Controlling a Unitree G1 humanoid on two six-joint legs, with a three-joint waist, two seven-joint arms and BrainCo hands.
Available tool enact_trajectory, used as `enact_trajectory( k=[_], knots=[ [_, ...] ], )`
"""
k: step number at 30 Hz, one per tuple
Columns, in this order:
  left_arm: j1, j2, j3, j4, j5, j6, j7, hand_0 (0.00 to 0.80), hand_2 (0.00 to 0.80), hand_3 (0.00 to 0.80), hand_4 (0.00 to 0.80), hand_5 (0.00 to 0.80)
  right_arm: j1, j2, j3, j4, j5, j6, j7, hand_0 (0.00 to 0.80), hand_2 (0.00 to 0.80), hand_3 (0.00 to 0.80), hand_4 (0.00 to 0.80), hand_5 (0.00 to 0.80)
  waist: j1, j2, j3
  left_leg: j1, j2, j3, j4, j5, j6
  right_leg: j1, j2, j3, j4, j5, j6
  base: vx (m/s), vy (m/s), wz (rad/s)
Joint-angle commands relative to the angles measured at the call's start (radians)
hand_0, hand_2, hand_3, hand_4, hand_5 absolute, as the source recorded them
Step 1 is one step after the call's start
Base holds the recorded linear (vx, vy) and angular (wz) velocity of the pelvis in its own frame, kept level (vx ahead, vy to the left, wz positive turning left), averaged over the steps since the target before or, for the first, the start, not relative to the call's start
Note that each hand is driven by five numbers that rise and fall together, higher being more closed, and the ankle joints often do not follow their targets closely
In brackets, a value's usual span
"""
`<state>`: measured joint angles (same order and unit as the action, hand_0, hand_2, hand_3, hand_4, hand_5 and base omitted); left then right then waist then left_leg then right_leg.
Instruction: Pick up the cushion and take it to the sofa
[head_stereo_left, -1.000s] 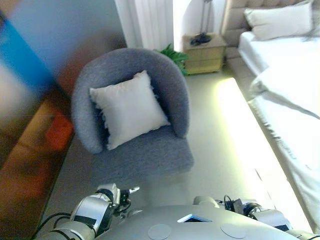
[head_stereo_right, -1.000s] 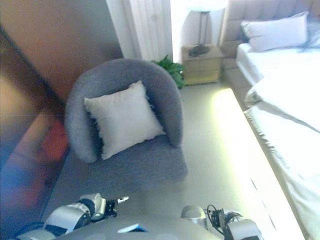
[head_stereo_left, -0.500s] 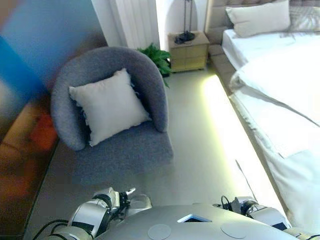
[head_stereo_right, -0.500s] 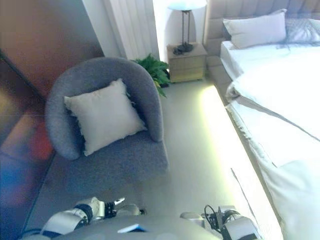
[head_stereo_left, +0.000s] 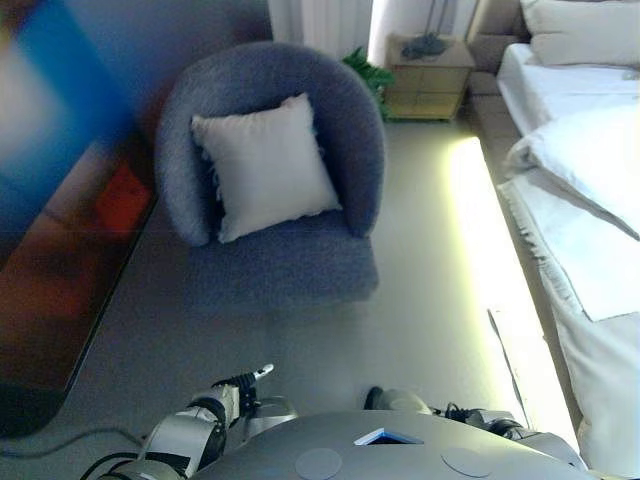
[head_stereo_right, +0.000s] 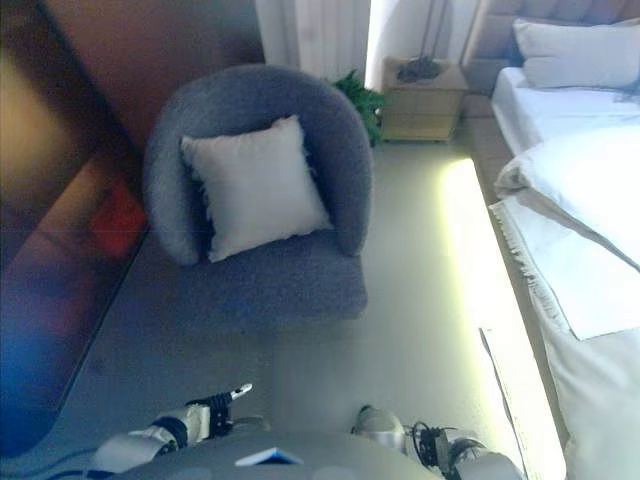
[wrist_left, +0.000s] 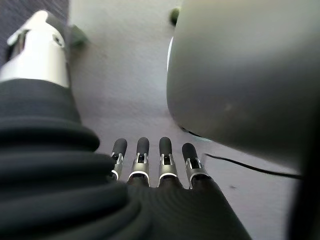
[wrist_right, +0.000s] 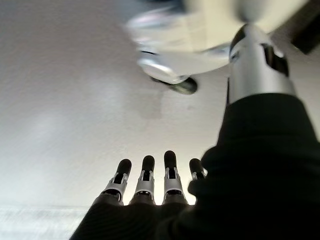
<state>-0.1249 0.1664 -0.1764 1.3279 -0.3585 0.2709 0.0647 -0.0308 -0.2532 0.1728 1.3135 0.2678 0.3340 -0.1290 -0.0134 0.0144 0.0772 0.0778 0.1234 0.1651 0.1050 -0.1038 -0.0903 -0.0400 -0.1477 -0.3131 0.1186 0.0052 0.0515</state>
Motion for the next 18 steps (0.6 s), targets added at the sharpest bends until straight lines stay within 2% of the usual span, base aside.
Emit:
enact_trajectory(
  k=[1, 4, 6, 9, 11, 13, 15, 18],
  knots=[
    [0.053, 0.033, -0.017, 0.033, 0.024, 0.026, -0.01, 0.0, 0.0, 0.0, 0.0, 0.0, -0.07, 0.027, -0.008, 0.006, 0.018, -0.028, -0.048, 0.0, 0.0, 0.0, 0.0, 0.0, 0.025, -0.056, 0.05, 0.058, -0.026, -0.005, -0.013, -0.096, 0.044, -0.018, -0.134, 0.045, -0.17, 0.143, 0.153, -0.35, 0.324, 0.58],
    [0.064, 0.046, -0.008, 0.034, 0.024, 0.013, 0.001, 0.0, 0.0, 0.0, 0.0, 0.0, -0.057, 0.036, -0.009, 0.0, 0.046, -0.025, -0.049, 0.0, 0.0, 0.0, 0.0, 0.0, 0.031, -0.061, 0.073, 0.057, -0.059, -0.014, -0.034, -0.115, 0.066, -0.047, -0.152, 0.046, -0.206, 0.196, 0.161, -0.278, 0.262, 0.25],
    [0.076, 0.059, -0.008, 0.03, 0.056, 0.006, -0.016, 0.0, 0.0, 0.0, 0.0, 0.0, -0.047, 0.037, -0.016, -0.001, 0.053, -0.033, -0.043, 0.0, 0.0, 0.0, 0.0, 0.0, 0.03, -0.058, 0.083, 0.057, -0.063, -0.002, -0.041, -0.112, 0.08, -0.072, -0.146, 0.049, -0.142, 0.175, 0.149, -0.26, 0.185, 0.02],
    [0.083, 0.081, -0.005, 0.029, 0.076, -0.007, -0.019, 0.0, 0.0, 0.0, 0.0, 0.0, -0.046, 0.034, -0.02, -0.003, 0.088, -0.042, -0.03, 0.0, 0.0, 0.0, 0.0, 0.0, 0.034, -0.051, 0.083, 0.032, -0.058, 0.037, -0.049, -0.087, 0.108, -0.07, -0.083, 0.026, 0.029, 0.056, 0.113, -0.327, 0.126, 0.03],
    [0.073, 0.086, -0.002, 0.022, 0.053, -0.015, -0.022, 0.0, 0.0, 0.0, 0.0, 0.0, -0.045, 0.03, -0.02, -0.004, 0.045, -0.05, -0.003, 0.0, 0.0, 0.0, 0.0, 0.0, 0.034, -0.048, 0.074, 0.014, -0.063, 0.039, -0.068, -0.065, 0.126, -0.05, -0.025, 0.043, 0.111, -0.036, 0.088, -0.306, 0.098, -0.1],
    [0.059, 0.083, -0.009, 0.011, 0.032, -0.014, -0.015, 0.0, 0.0, 0.0, 0.0, 0.0, -0.042, 0.026, -0.01, 0.0, 0.006, -0.061, 0.034, 0.0, 0.0, 0.0, 0.0, 0.0, 0.036, -0.049, 0.063, 0.001, -0.073, 0.035, -0.084, -0.045, 0.134, -0.02, 0.015, 0.054, 0.151, -0.09, 0.072, -0.264, 0.036, -0.26],
    [0.05, 0.082, -0.016, 0.0, 0.014, -0.007, -0.003, 0.0, 0.0, 0.0, 0.0, 0.0, -0.039, 0.026, 0.001, -0.001, -0.008, -0.08, 0.06, 0.0, 0.0, 0.0, 0.0, 0.0, 0.039, -0.055, 0.052, -0.008, -0.081, 0.037, -0.091, -0.034, 0.135, 0.013, 0.04, 0.064, 0.149, -0.117, 0.063, -0.236, -0.05, -0.04],
    [0.032, 0.076, -0.016, -0.006, 0.001, 0.01, 0.014, 0.0, 0.0, 0.0, 0.0, 0.0, -0.035, 0.031, 0.023, -0.013, -0.021, -0.086, 0.075, 0.0, 0.0, 0.0, 0.0, 0.0, 0.046, -0.071, 0.035, -0.011, -0.091, 0.039, -0.101, -0.017, 0.118, 0.101, 0.067, 0.076, 0.013, -0.149, 0.035, -0.183, -0.147, -0.2]
  ],
)
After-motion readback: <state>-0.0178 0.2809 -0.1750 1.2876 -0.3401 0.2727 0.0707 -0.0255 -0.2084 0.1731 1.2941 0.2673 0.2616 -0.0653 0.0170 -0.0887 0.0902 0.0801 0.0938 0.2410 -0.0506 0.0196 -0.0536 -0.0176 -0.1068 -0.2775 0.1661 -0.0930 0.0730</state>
